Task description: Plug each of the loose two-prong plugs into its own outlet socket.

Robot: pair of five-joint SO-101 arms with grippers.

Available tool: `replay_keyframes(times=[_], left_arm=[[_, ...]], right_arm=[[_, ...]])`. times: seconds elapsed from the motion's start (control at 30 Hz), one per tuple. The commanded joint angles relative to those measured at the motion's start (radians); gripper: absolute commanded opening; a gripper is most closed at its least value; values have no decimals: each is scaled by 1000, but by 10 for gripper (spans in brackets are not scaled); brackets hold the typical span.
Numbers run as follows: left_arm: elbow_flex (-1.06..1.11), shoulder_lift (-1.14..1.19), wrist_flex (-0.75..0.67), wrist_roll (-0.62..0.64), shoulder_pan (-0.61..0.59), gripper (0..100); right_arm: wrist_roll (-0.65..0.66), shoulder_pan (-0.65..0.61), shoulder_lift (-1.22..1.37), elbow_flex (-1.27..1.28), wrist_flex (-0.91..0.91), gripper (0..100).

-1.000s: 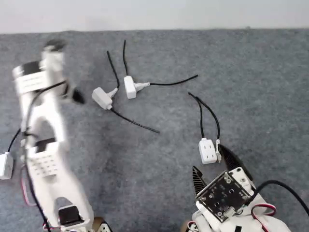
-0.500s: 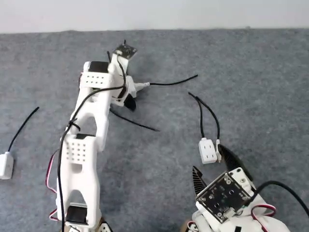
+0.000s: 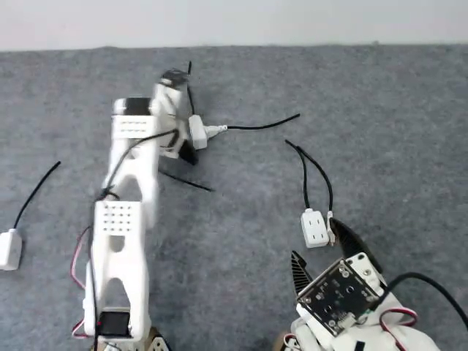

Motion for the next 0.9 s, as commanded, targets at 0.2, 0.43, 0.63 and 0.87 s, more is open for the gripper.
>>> replay_keyframes(times=[0.2, 0.43, 0.63, 0.87], left_arm=[[-154, -2, -103, -218, -540, 309], [-156, -2, -61, -166, -425, 309], [-193, -32, 44, -8, -206, 309], [-262, -66, 138, 219, -48, 310]], right_arm=[[9, -7, 16, 3, 16, 234], [9, -4, 16, 3, 16, 234], [9, -2, 16, 6, 16, 234], [9, -2, 79, 8, -16, 235]])
